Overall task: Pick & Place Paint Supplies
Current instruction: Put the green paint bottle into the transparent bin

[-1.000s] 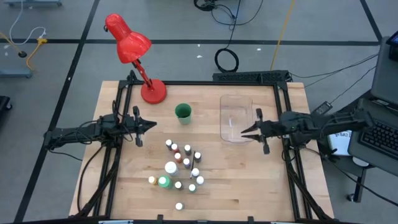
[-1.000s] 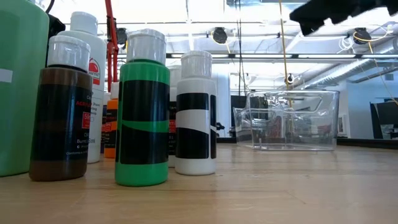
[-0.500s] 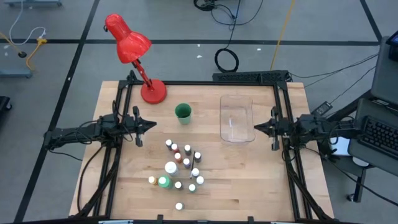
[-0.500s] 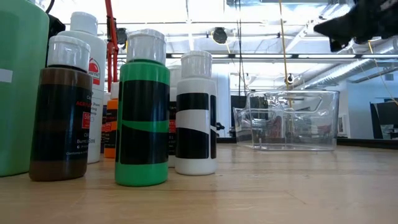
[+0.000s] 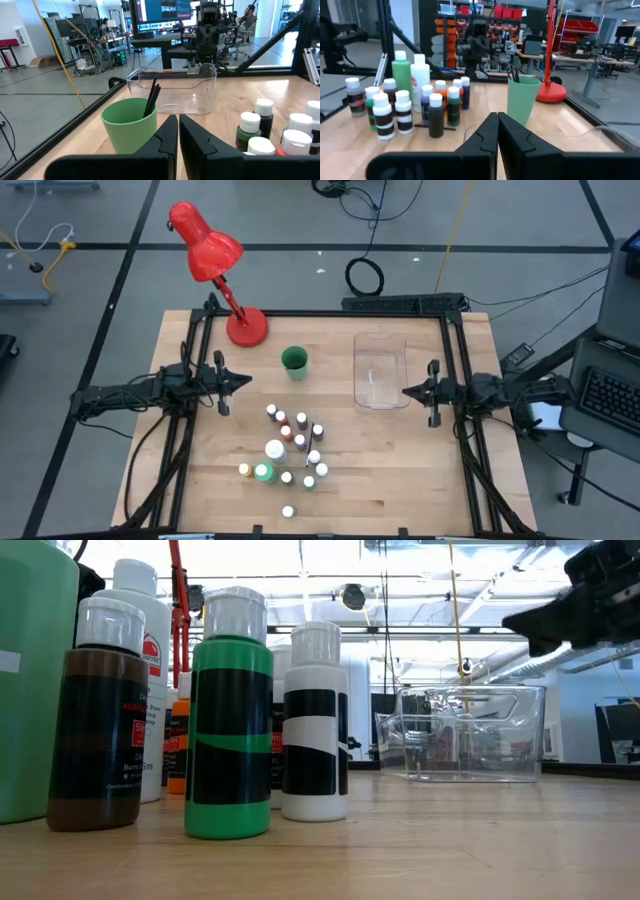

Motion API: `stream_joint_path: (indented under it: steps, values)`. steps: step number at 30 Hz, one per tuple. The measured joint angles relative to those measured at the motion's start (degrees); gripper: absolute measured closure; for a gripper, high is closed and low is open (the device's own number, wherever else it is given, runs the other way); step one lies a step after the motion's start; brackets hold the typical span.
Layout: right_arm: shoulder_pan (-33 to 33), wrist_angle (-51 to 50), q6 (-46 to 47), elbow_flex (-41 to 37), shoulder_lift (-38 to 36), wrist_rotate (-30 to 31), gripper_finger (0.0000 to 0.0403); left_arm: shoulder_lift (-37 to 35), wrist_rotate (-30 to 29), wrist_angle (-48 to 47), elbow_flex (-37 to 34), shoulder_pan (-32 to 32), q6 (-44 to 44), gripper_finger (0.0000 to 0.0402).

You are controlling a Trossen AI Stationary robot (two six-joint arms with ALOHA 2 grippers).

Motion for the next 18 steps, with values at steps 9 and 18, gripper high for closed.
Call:
stream_joint_path:
  steps: [9, 18]
  values:
    - [0.00, 5.32, 1.51, -3.51, -0.32, -3.11, 0.0402, 0.02, -0.02, 0.00, 0.00, 0.02, 0.00, 0.0380]
    - [3.06, 4.68, -0.75, -5.83, 1.28, 0.79, 0.0402, 0.01, -0.02, 0.00, 0.00, 0.02, 0.00, 0.0380]
